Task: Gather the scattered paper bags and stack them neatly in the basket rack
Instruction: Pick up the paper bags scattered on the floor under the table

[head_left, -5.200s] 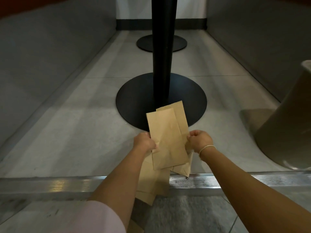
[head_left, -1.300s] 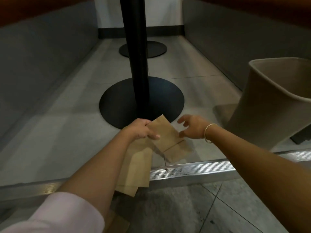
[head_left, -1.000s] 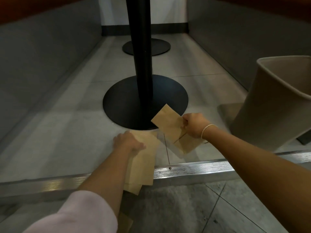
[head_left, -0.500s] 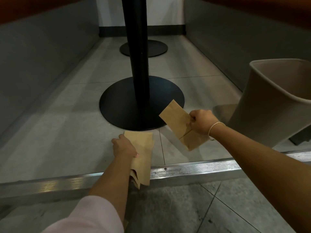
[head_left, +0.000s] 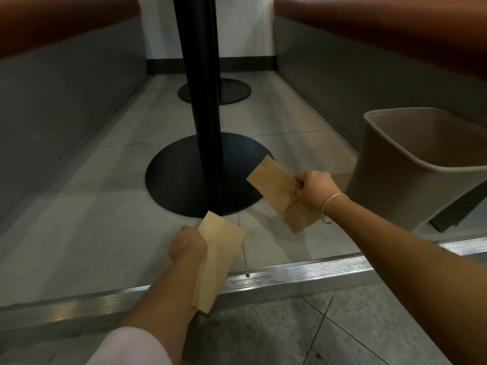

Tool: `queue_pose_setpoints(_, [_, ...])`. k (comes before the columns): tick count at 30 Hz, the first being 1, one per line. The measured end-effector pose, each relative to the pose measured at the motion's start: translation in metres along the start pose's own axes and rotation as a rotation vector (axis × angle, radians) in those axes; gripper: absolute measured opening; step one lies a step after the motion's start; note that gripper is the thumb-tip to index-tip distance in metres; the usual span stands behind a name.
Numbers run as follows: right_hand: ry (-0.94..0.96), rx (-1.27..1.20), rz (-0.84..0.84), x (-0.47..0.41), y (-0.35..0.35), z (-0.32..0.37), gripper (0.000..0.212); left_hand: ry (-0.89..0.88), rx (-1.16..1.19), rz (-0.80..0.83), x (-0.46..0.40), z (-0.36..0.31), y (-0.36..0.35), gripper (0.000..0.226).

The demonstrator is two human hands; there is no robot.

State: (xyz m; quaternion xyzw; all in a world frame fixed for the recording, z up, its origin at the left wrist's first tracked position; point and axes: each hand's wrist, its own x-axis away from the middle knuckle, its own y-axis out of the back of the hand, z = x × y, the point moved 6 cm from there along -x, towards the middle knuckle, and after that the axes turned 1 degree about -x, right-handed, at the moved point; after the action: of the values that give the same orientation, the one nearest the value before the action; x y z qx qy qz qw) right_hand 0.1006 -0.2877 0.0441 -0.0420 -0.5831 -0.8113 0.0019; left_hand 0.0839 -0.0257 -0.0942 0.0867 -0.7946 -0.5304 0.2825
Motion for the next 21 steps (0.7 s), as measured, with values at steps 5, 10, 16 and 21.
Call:
queue_pose_setpoints(5, [-0.101,-0.284,-0.323,-0.002,0.076,-0.011,0.016,-0.102,0.12,0.168,-0.001,-0.042,0.049,0.06])
queue_pose_setpoints(10, [-0.237,-0.526,-0.709,0.019,0.164,-0.037,0.024,-0.285,0.532,0.198,0.029,-0.102,0.114,0.05])
queue_pose_setpoints(16, [-0.542,-0.464,-0.838,0.046,0.219,-0.107,0.033,-0.49,0.734,0.186,0.078,-0.162,0.157,0.039])
queue_pose_setpoints(21, [-0.437,-0.402,-0.698,0.046,0.21,-0.104,0.066,-0.606,0.862,0.201,0.115,-0.198,0.159,0.023])
